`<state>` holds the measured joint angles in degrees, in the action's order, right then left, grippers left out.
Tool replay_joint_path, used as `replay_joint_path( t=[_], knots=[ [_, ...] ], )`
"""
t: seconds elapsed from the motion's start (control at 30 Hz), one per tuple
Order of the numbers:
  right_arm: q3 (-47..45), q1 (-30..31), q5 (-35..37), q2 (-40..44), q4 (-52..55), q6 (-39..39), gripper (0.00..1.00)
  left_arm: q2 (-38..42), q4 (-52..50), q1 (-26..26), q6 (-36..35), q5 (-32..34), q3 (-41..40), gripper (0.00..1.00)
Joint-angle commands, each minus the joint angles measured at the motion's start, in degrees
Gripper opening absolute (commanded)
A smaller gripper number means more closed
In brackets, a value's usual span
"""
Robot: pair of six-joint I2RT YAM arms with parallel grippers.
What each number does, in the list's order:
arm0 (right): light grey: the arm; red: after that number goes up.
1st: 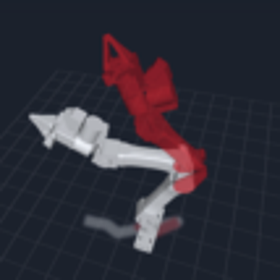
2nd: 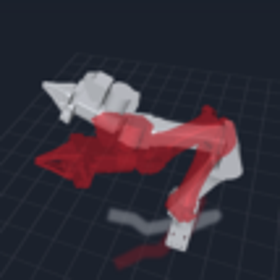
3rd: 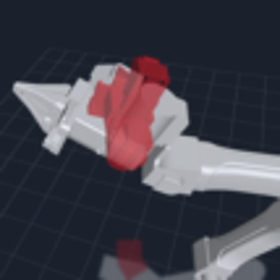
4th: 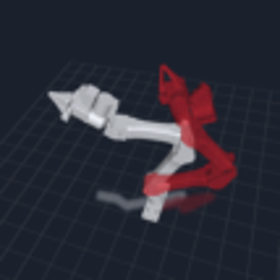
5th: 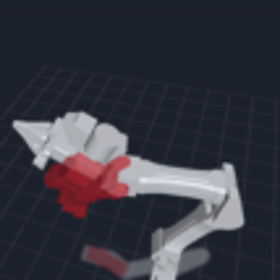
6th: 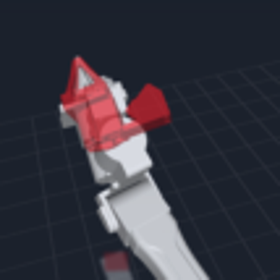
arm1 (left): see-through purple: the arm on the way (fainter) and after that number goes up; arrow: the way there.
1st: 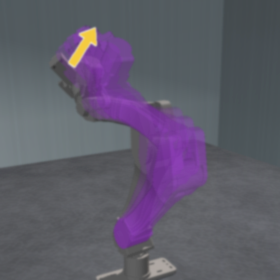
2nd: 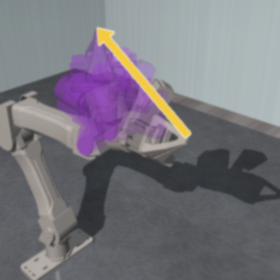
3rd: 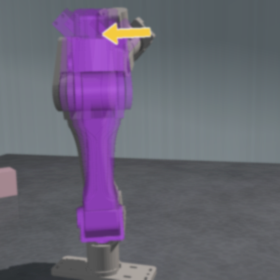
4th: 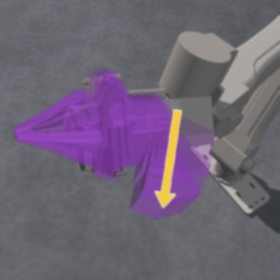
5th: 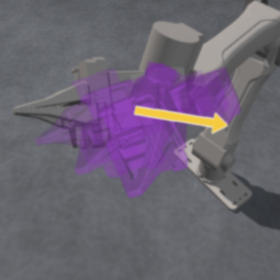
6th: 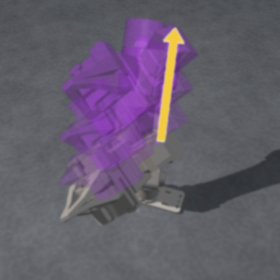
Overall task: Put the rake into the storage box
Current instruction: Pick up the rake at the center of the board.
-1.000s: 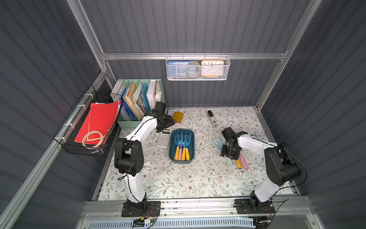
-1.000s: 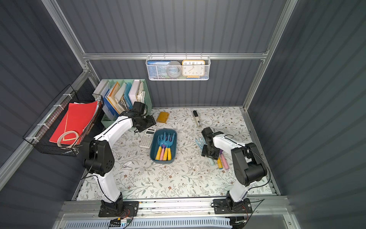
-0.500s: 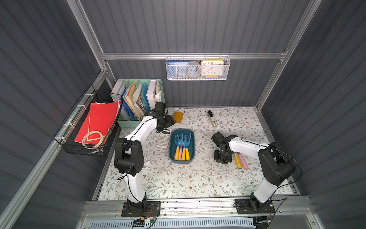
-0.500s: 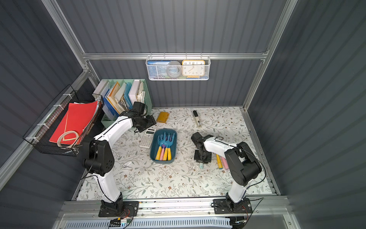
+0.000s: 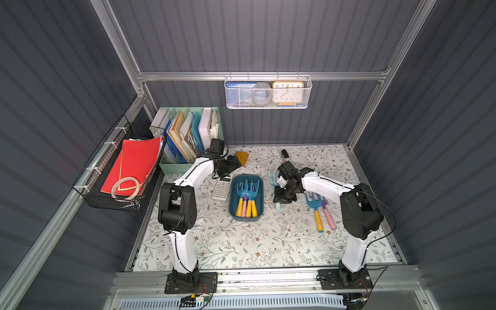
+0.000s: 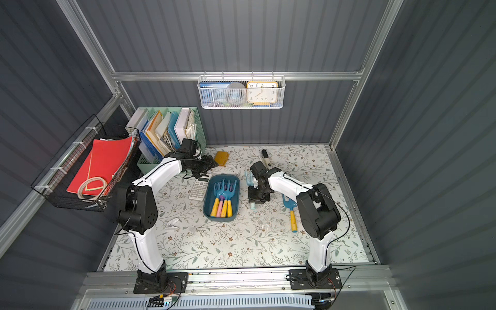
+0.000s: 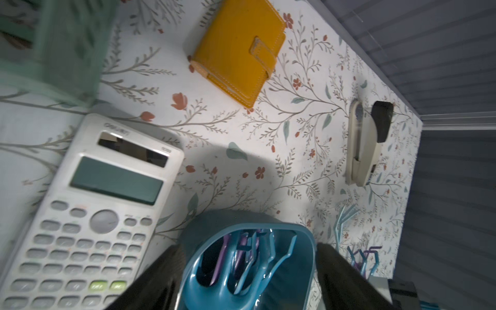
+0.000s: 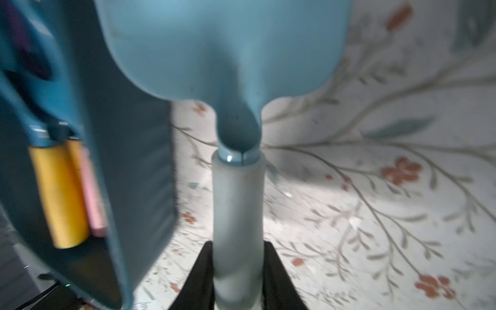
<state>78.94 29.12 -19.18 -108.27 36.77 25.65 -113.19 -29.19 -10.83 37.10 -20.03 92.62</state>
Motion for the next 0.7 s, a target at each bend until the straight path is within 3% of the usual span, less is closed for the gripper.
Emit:
replay_joint_path(
  t=[0.0,0.1,0.2,0.33,0.53,0.67],
  knots=[
    [2.0,-1.7,-12.3,0.4,-6.8,0.1,0.00,-1.0,5.7,0.2,0.6,-7.3,0.0,0.82],
    [0.4,-3.6,-21.6,0.7,-15.0,3.2,0.00,0.5,11.4,0.2,1.9,-10.9,-3.0,0.82],
    [0.3,-6.0,-35.2,-0.6,-20.8,7.3,0.00,3.0,16.3,0.2,2.1,-13.1,-6.0,0.82],
    [-5.3,-6.5,-47.9,-2.8,-44.6,23.6,0.00,5.3,24.9,0.2,2.1,-20.3,-9.3,0.82],
    [-11.7,-5.9,-51.9,-7.9,-88.7,55.3,0.00,8.3,37.2,0.2,3.9,-27.7,-15.8,0.81],
    [-10.8,-5.6,-51.8,-12.0,-103.5,66.9,0.01,8.9,40.8,0.2,3.6,-32.2,-16.3,0.79]
  ],
)
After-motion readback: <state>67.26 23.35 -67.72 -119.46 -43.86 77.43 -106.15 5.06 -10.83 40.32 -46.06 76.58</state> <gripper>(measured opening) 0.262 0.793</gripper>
